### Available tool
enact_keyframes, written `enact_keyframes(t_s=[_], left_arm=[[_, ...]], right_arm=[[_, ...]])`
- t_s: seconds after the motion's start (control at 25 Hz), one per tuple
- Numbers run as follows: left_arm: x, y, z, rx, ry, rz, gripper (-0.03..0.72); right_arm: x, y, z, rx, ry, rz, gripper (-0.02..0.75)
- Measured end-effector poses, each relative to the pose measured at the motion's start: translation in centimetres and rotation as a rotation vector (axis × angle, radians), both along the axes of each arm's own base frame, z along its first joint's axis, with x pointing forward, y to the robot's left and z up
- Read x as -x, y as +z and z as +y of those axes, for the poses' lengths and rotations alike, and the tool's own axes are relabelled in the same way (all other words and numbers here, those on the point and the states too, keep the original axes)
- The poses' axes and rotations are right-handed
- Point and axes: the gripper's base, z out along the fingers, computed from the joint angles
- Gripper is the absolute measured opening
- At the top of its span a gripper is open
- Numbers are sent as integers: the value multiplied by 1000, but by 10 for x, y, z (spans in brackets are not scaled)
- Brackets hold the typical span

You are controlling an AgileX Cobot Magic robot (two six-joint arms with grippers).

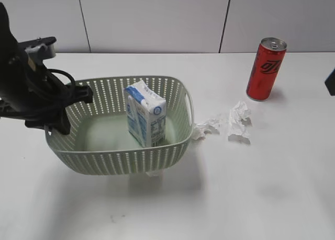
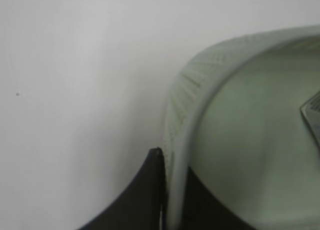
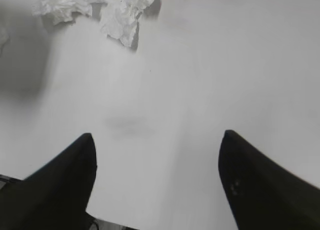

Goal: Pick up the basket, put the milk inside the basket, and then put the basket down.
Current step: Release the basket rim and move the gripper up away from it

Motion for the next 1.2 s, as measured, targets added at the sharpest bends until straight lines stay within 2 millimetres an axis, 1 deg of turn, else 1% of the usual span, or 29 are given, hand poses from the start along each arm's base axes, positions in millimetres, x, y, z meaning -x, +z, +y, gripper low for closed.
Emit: enact_keyframes(t_s=[0.12, 0.24, 0.36, 0.44, 0.56, 0.72, 0.88, 0.96, 1.08, 1.2], left_arm=[[-16, 15, 2, 8, -1, -43, -1], [-38, 30, -2, 17, -9, -86, -1], [-59, 30, -7, -5, -24, -82, -1], [-71, 23, -12, -23, -36, -63, -1], [-85, 13, -17, -38, -50, -44, -1], [-95, -6, -21, -52, -55, -12, -1], [-101, -25, -17, -56, -37, 31, -1], [-105, -29, -14, -52, -27, 21, -1], [-110, -27, -13, -35, -14, -15, -1], [-113, -34, -15, -24, -7, -13, -1]], right_arm=[[33, -4, -7, 3, 1, -38, 593], [66, -13, -14, -8, -3, -101, 593], [95, -24, -20, -21, -13, -175, 593], [114, -31, -25, -34, -33, -221, 593], [136, -40, -31, -37, -48, -281, 593], [158, -47, -36, -51, -55, -375, 592], [172, -57, -39, -70, -61, -459, 592], [180, -58, -40, -78, -62, -495, 592], [190, -59, -42, -92, -63, -553, 592], [201, -63, -45, -97, -64, -604, 592]])
